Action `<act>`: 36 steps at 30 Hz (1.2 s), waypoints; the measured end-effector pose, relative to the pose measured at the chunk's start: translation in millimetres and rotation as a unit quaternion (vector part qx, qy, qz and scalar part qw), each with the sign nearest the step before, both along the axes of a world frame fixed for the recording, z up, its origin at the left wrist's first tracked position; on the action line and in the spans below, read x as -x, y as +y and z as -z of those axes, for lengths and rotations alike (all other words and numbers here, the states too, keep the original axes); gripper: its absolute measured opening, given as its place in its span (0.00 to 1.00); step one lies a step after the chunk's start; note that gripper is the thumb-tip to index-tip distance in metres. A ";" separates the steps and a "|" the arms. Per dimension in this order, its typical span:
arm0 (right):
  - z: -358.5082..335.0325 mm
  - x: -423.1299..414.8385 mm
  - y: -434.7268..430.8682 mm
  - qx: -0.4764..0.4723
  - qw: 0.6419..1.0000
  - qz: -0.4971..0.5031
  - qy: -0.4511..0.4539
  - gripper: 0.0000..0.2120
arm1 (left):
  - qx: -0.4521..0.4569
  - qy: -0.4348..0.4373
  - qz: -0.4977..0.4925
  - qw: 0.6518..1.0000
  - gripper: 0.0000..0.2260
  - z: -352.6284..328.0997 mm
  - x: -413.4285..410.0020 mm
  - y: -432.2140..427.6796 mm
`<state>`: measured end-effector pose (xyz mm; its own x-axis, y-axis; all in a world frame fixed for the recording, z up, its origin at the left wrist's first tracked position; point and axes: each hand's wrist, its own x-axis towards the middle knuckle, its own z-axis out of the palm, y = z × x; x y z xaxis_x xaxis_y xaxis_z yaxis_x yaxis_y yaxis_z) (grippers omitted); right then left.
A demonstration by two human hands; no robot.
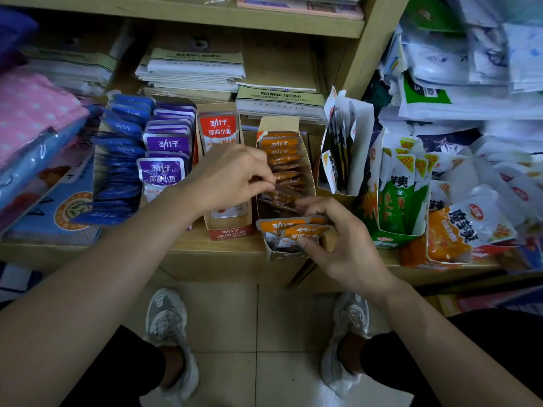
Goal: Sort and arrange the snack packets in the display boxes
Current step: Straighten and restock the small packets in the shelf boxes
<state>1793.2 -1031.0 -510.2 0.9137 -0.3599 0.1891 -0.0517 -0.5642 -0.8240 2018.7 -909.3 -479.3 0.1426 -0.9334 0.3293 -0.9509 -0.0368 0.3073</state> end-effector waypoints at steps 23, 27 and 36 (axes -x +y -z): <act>12.3 -17.8 15.9 -0.051 0.986 0.156 -0.008 0.45 | 0.104 0.355 -0.263 0.891 0.06 -5.1 5.8 12.8; 17.9 -19.4 25.1 -0.107 0.984 0.143 -0.020 0.46 | 0.100 0.414 -0.302 0.853 0.09 8.5 41.6 31.8; 24.4 -24.2 16.3 -0.100 0.992 0.074 0.037 0.46 | 0.088 0.373 -0.241 0.892 0.25 31.3 104.2 31.8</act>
<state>1817.5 -1014.7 -534.7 0.8566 -0.5147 0.0350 -0.1864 -0.3721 -0.9093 1914.5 -877.5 -510.6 0.7541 -0.6475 0.1096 -0.3656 -0.2752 0.8892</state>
